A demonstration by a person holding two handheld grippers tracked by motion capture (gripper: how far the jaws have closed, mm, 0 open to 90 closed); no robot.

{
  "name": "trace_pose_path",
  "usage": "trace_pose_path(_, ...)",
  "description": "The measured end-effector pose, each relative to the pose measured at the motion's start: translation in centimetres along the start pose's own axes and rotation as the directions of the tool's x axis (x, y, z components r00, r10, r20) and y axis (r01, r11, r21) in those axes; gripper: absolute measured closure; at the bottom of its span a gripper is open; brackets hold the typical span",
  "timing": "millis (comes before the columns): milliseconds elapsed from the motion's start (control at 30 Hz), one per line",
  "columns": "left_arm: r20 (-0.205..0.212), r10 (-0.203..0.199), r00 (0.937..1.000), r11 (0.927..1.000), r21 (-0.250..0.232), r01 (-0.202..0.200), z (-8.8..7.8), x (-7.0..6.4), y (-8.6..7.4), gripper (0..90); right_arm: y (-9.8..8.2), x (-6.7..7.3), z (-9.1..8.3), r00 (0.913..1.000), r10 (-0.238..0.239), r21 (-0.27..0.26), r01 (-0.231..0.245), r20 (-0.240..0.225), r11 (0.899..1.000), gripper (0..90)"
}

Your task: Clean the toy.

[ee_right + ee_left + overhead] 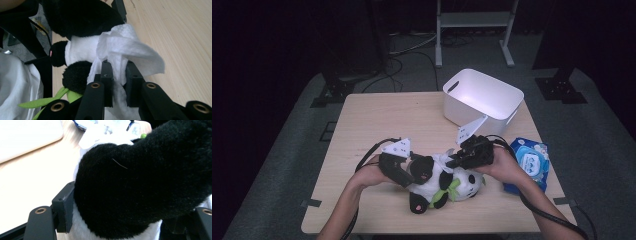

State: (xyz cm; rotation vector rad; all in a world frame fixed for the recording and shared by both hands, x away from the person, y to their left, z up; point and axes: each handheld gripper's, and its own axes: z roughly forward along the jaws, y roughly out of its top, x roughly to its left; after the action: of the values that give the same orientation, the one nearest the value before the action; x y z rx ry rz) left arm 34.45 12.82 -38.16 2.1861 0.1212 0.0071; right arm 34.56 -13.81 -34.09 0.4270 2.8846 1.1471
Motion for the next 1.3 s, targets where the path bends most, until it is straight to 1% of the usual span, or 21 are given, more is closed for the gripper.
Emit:
trace_pose_path(67,0.001,-0.003,1.0000,1.0000,-0.004,0.003,0.0,0.0,0.0,25.2,-0.1,-0.1,-0.1,1.0000,0.003,0.004,-0.003,0.003,1.000,78.8)
trace_pose_path(133,0.001,-0.002,1.0000,1.0000,-0.006,0.002,0.3,0.0,0.0,25.1,-0.5,-0.2,0.0,0.9997,0.006,0.030,-0.006,0.023,1.000,78.8)
trace_pose_path(233,-0.002,-0.009,1.0000,1.0000,-0.004,0.009,0.6,-0.1,0.2,24.7,-1.3,-0.5,-0.1,0.9995,0.023,0.026,-0.024,0.023,0.999,78.9)
trace_pose_path(267,-0.004,-0.008,1.0000,1.0000,-0.004,0.008,0.7,-0.2,0.2,24.1,-1.5,-0.5,-0.1,0.9995,0.022,0.022,-0.022,0.024,1.000,78.9)
trace_pose_path(300,-0.006,-0.014,0.9999,0.9999,-0.004,0.014,0.8,-0.2,0.3,22.9,-1.7,-0.5,-0.2,0.9992,0.032,0.018,-0.033,0.023,0.999,78.9)
trace_pose_path(367,-0.007,-0.024,0.9997,0.9997,-0.006,0.024,0.9,-0.2,0.3,19.4,-2.0,-0.6,-0.3,0.9992,0.030,0.014,-0.031,0.025,0.999,79.0)
trace_pose_path(400,-0.009,-0.030,0.9995,0.9995,-0.010,0.030,0.9,-0.2,0.3,17.9,-2.1,-0.6,-0.3,0.9989,0.040,0.012,-0.040,0.024,0.999,79.0)
trace_pose_path(467,-0.006,-0.041,0.9991,0.9990,-0.020,0.041,0.9,-0.1,0.2,15.4,-2.4,-0.7,-0.3,0.9990,0.034,0.008,-0.034,0.027,0.999,79.0)
trace_pose_path(500,-0.005,-0.044,0.9990,0.9988,-0.021,0.044,0.9,-0.1,0.2,13.9,-2.5,-0.7,-0.4,0.9988,0.042,0.002,-0.043,0.025,0.999,79.0)
trace_pose_path(633,-0.006,-0.063,0.9980,0.9973,-0.037,0.063,0.8,0.0,0.0,10.3,-2.9,-0.8,-0.6,0.9984,0.051,-0.010,-0.051,0.026,0.999,79.1)
trace_pose_path(667,-0.003,-0.067,0.9978,0.9970,-0.038,0.067,0.7,0.1,0.0,9.5,-3.1,-0.9,-0.7,0.9987,0.045,-0.015,-0.045,0.026,0.999,79.1)
trace_pose_path(700,-0.004,-0.076,0.9971,0.9964,-0.037,0.076,0.7,0.2,-0.2,8.9,-3.1,-0.9,-0.7,0.9981,0.056,-0.015,-0.056,0.026,0.998,79.1)
trace_pose_path(767,-0.007,-0.087,0.9962,0.9957,-0.033,0.087,0.7,0.3,-0.5,7.8,-3.4,-1.0,-0.9,0.9980,0.055,-0.017,-0.055,0.031,0.998,79.1)
trace_pose_path(833,-0.009,-0.099,0.9951,0.9950,-0.013,0.099,0.9,0.5,-0.7,5.2,-3.6,-1.0,-1.1,0.9971,0.068,-0.020,-0.067,0.035,0.998,79.1)
trace_pose_path(900,-0.001,-0.110,0.9939,0.9939,-0.005,0.110,1.1,0.6,-1.0,4.7,-3.9,-1.2,-1.3,0.9968,0.067,-0.021,-0.066,0.042,0.998,79.1)
trace_pose_path(933,0.005,-0.114,0.9935,0.9935,-0.002,0.114,1.2,0.6,-1.1,4.4,-4.0,-1.1,-1.4,0.9959,0.079,-0.024,-0.078,0.043,0.997,79.1)
trace_pose_path(1033,0.015,-0.126,0.9919,0.9920,0.009,0.126,1.7,0.8,-1.3,3.4,-4.5,-1.3,-1.8,0.9955,0.083,-0.031,-0.081,0.046,0.996,79.2)
trace_pose_path(1100,0.026,-0.136,0.9903,0.9906,0.005,0.136,2.1,0.8,-1.3,2.3,-4.8,-1.3,-2.0,0.9942,0.097,-0.038,-0.096,0.046,0.995,79.1)
trace_pose_path(1200,0.045,-0.148,0.9879,0.9889,0.001,0.148,2.7,0.8,-1.3,1.8,-5.1,-1.3,-2.1,0.9938,0.103,-0.048,-0.101,0.042,0.994,79.2)
trace_pose_path(1267,0.042,-0.152,0.9875,0.9884,0.002,0.152,3.0,0.9,-1.3,2.6,-5.1,-1.3,-2.1,0.9938,0.103,-0.047,-0.101,0.043,0.994,79.1)
trace_pose_path(1300,0.043,-0.152,0.9875,0.9884,-0.001,0.152,3.0,0.9,-1.3,5.2,-5.1,-1.3,-2.1,0.9933,0.106,-0.046,-0.104,0.046,0.994,79.1)
